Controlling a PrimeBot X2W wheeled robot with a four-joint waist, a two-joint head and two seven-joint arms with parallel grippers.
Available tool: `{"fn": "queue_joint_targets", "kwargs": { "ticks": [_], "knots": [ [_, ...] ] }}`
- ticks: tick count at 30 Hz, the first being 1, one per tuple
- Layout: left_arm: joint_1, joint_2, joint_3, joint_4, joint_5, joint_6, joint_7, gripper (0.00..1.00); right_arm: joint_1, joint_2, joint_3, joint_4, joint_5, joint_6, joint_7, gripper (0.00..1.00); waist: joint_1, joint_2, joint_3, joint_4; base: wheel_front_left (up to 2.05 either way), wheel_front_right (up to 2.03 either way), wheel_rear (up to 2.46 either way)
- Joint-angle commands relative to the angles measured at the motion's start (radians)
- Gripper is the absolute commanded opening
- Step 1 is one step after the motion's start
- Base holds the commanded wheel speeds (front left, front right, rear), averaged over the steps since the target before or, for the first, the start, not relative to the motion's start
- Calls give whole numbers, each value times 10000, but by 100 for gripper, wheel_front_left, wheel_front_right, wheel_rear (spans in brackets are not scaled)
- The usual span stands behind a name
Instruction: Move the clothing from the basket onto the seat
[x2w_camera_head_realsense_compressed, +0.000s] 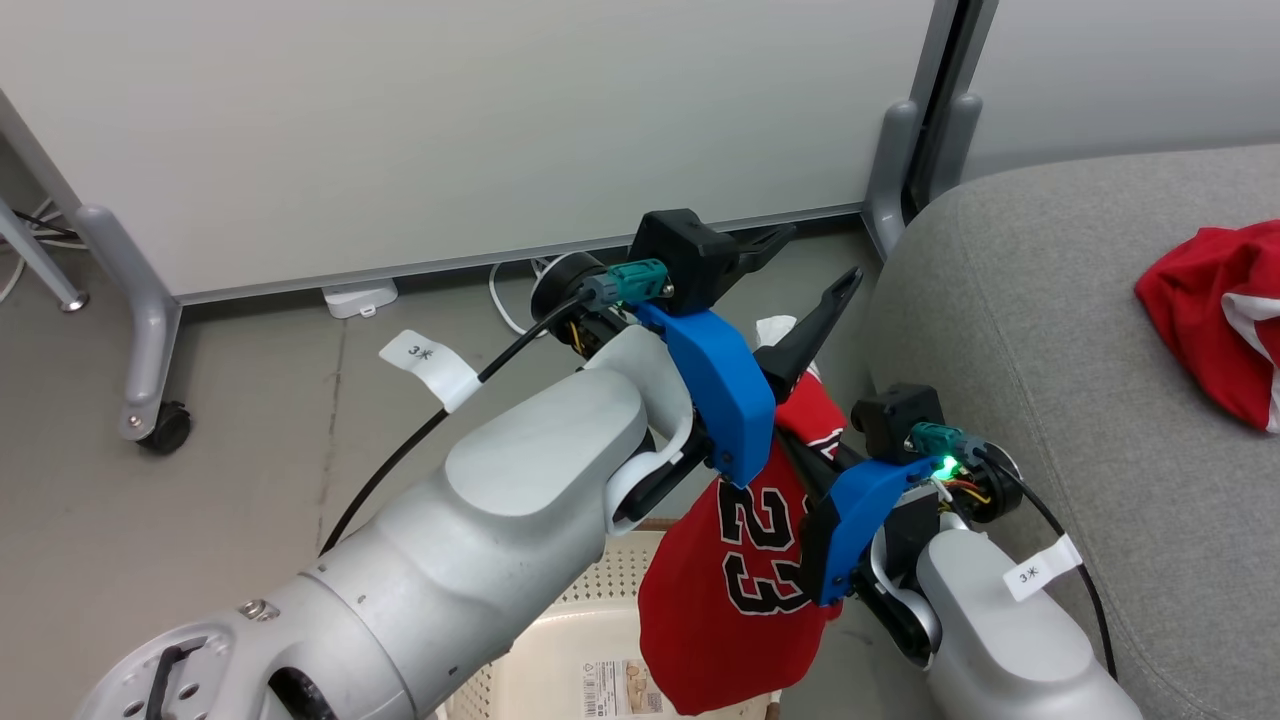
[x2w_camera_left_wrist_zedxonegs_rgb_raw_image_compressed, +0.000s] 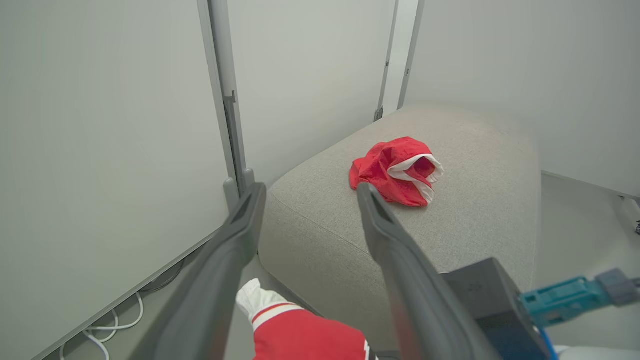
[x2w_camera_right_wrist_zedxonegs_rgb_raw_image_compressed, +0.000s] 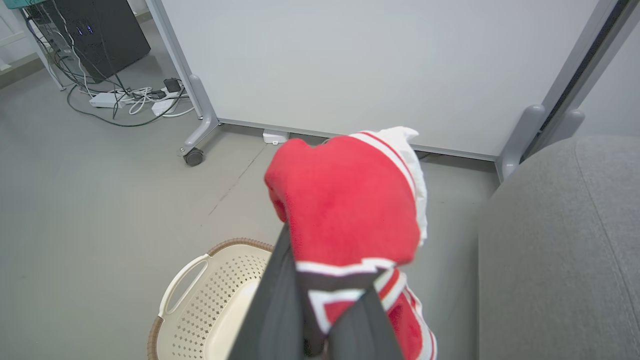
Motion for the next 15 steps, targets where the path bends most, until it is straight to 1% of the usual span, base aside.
{"fn": "queue_joint_targets", "kwargs": {
  "ticks": [1, 8, 12, 15],
  "knots": [
    [-112, 1, -29, 45, -48, 38, -82, 100, -194, -5, 12, 27, 12, 5, -89, 0, 0, 0, 8, -2, 0, 0, 0],
    [210, 33, 51, 264, -70, 19, -384, 100, -220, -5, -47, -24, 98, 5, -124, 0, 0, 0, 78, -34, 0, 0, 0],
    [522, 308, 144, 348, 47, -40, -668, 100, -248, -5, -193, -131, 115, 5, -141, 0, 0, 0, 154, -83, 0, 0, 0],
    [870, 595, 402, 178, 246, -81, -822, 100, -265, -5, -327, -295, 20, 5, -159, 0, 0, 0, 241, -167, 0, 0, 0]
  ]
}}
